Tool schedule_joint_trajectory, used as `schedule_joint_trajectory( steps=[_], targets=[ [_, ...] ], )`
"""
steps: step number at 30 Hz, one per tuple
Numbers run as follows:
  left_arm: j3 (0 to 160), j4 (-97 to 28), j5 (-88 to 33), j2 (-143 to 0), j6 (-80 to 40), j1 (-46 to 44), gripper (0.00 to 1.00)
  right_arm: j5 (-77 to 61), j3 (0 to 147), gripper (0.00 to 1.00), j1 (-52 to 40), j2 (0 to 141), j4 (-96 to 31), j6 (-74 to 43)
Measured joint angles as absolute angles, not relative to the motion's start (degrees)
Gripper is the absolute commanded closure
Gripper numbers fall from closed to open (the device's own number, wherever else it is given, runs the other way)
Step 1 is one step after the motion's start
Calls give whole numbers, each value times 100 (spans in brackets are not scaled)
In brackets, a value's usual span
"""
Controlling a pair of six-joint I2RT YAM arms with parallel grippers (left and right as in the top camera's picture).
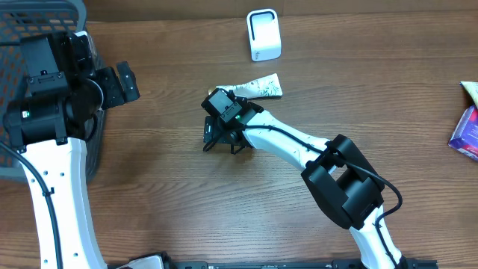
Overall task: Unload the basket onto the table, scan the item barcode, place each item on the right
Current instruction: 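Reach the right gripper to the orange tissue pack and grasp it, then lift the tissue pack and carry it toward the scanner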
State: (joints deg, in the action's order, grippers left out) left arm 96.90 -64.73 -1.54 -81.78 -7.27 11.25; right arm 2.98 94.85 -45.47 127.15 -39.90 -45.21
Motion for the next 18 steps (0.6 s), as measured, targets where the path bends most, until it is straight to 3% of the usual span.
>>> schedule_joint_trajectory(
  steps=[18],
  targets=[
    [9690, -6565, -154, -8178, -727, 1125, 0, 554, 9605, 2, -4547, 12827, -4080, -4543]
  ],
)
